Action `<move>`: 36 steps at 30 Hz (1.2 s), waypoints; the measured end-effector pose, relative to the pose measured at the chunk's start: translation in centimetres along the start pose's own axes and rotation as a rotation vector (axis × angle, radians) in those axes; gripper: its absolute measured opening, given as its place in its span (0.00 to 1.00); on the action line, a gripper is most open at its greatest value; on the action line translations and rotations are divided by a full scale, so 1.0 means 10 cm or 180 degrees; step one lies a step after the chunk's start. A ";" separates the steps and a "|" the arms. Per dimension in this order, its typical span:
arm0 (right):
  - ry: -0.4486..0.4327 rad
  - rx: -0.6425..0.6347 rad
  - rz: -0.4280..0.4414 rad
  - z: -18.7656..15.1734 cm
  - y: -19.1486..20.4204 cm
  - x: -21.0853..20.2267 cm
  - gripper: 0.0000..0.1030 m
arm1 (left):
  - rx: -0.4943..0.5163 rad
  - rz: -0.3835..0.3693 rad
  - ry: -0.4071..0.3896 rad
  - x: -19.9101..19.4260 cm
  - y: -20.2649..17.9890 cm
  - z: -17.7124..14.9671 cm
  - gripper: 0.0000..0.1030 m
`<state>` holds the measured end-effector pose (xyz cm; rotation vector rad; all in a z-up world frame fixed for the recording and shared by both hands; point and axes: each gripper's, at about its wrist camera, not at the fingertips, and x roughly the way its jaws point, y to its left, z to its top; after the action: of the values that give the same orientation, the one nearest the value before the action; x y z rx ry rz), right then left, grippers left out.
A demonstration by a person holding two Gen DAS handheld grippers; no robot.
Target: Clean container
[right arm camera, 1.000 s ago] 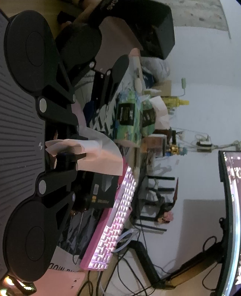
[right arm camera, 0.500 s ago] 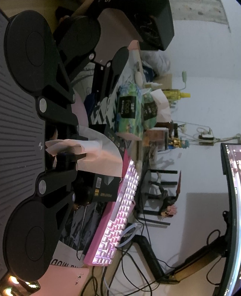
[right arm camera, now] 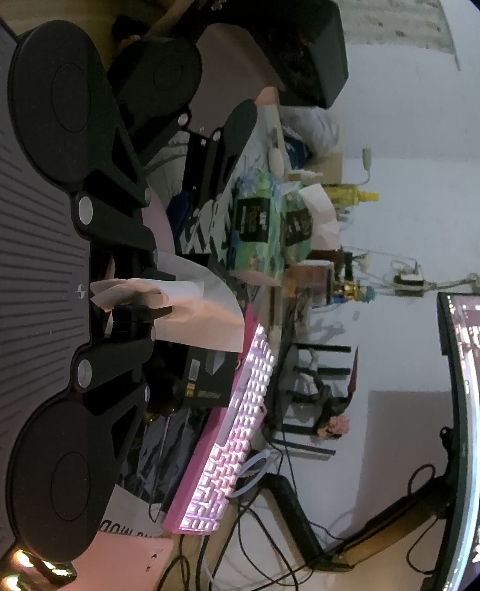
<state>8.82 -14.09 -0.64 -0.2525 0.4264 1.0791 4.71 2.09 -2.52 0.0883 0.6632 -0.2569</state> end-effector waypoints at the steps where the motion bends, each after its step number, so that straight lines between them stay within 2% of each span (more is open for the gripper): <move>1: -0.0005 -0.0015 0.0012 0.00 0.01 0.00 0.12 | 0.0000 0.0000 0.0000 0.00 0.00 0.00 0.58; 36: -0.0014 -0.0031 0.0041 -0.01 0.01 -0.04 0.12 | 0.0000 0.0000 0.0000 0.00 0.00 0.00 0.58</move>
<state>8.54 -14.36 -0.52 -0.2565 0.4193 1.0944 4.71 2.09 -2.51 0.0883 0.6632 -0.2569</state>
